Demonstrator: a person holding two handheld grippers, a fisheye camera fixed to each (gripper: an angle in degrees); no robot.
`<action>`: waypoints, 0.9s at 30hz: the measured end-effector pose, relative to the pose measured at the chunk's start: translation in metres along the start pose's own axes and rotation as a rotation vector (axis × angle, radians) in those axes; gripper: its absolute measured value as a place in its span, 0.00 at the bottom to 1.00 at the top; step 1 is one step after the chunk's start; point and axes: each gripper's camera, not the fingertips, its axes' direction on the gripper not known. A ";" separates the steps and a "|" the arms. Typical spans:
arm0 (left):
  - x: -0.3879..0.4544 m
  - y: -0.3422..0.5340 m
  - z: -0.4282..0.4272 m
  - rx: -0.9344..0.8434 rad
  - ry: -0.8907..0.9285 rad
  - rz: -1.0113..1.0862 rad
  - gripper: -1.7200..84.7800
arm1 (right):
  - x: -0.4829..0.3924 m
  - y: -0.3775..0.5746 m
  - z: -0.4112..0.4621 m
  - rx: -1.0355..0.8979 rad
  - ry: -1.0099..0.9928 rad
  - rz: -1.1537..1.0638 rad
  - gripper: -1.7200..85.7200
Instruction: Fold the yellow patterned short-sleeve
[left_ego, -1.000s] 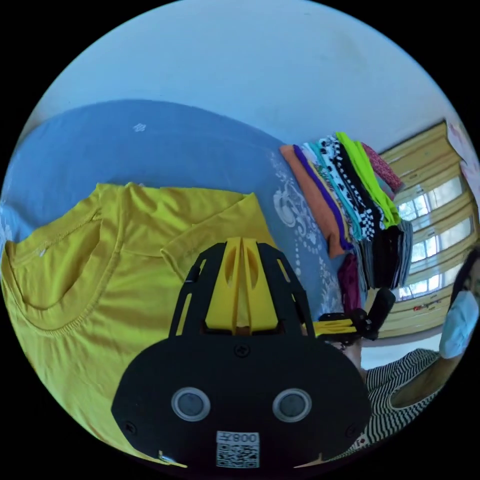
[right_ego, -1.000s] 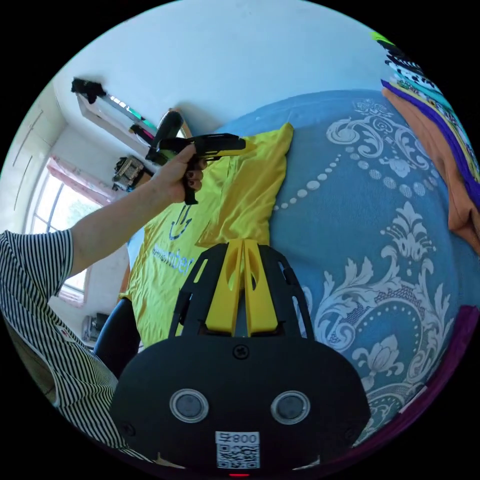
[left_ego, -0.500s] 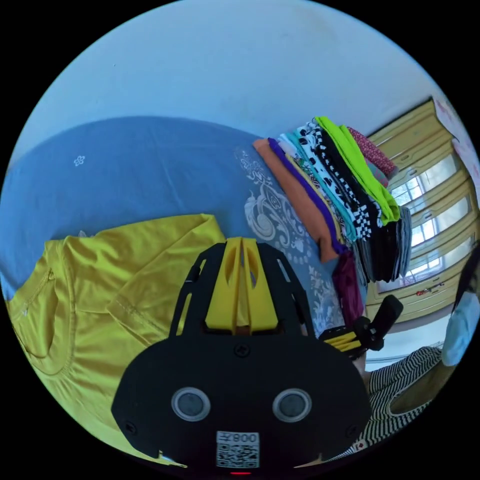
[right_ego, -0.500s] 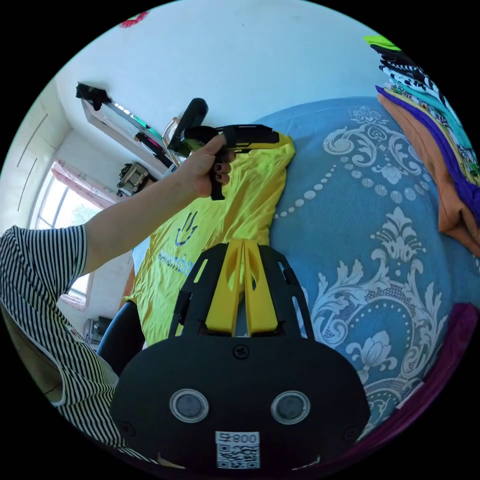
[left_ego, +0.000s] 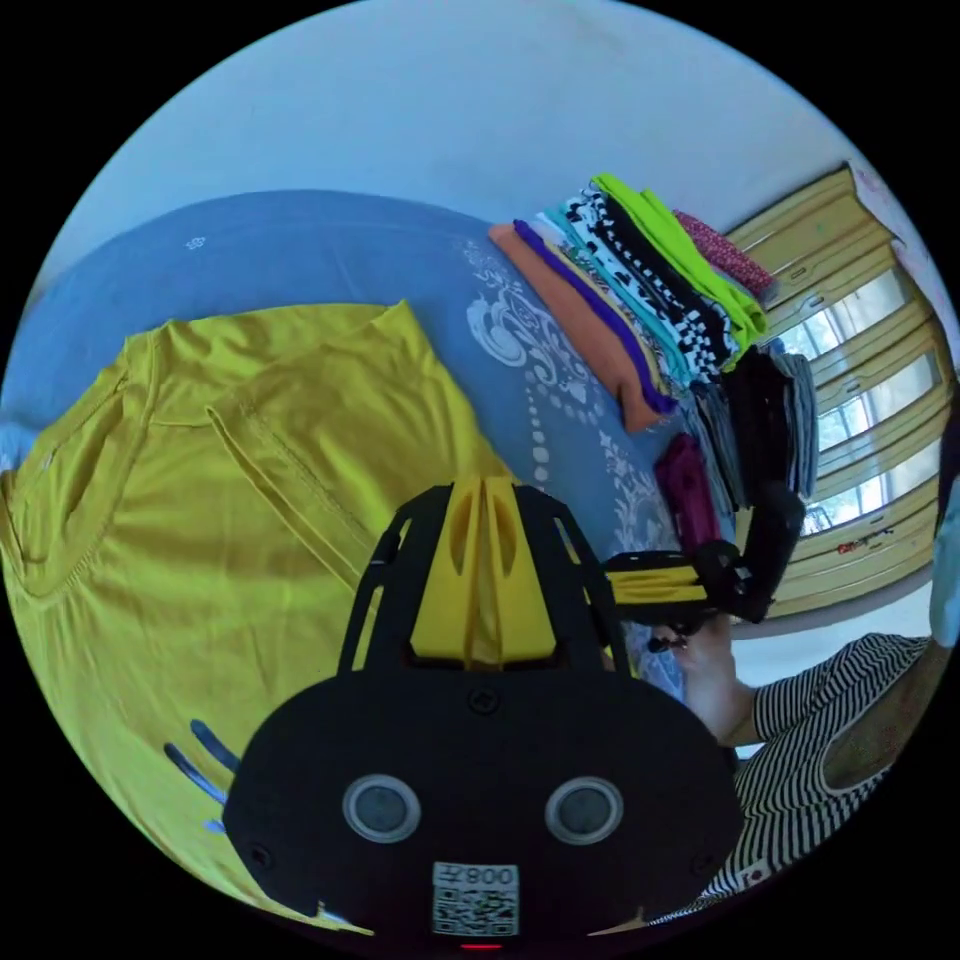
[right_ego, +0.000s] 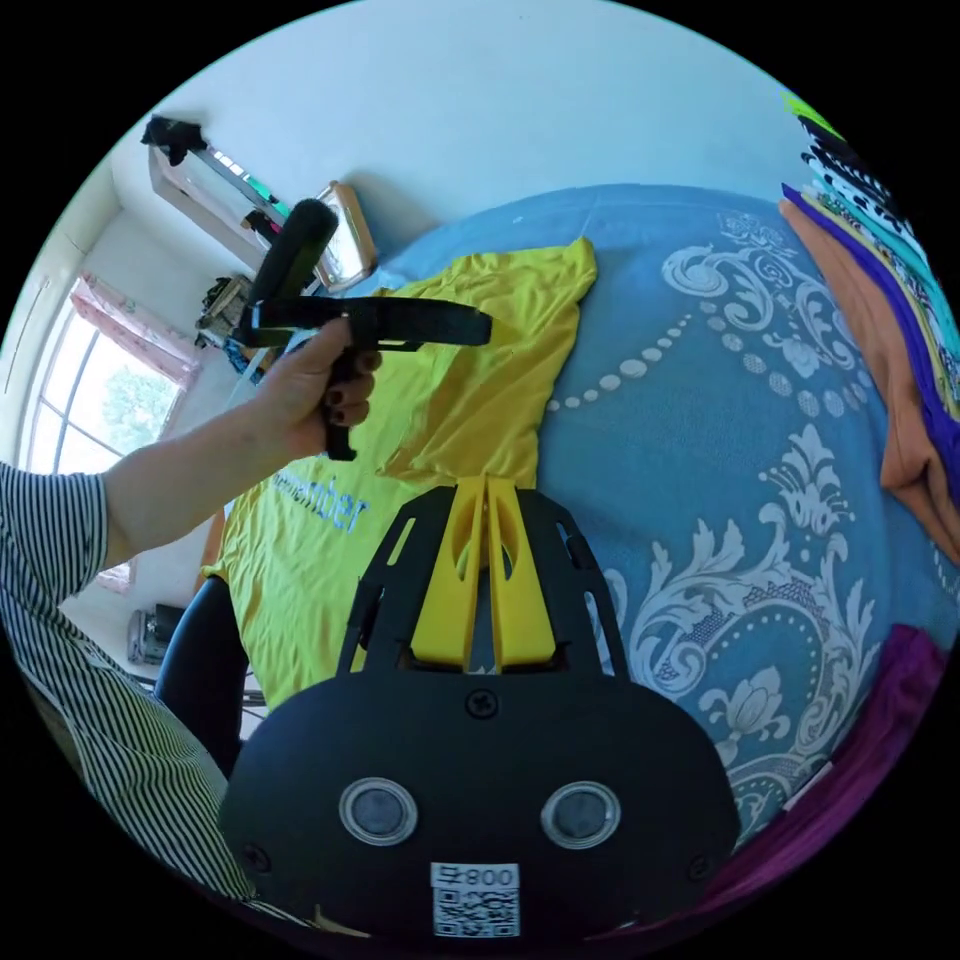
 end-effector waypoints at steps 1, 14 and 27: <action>0.000 0.023 -0.005 0.029 -0.014 0.021 0.02 | -0.004 -0.006 -0.002 0.002 0.010 -0.006 0.02; -0.115 0.377 -0.060 0.134 0.020 -0.405 0.02 | -0.078 -0.170 -0.042 -0.034 0.096 0.060 0.02; -0.313 0.745 -0.106 0.752 -0.055 -1.015 0.08 | -0.256 -0.364 -0.058 -0.166 0.172 0.093 0.02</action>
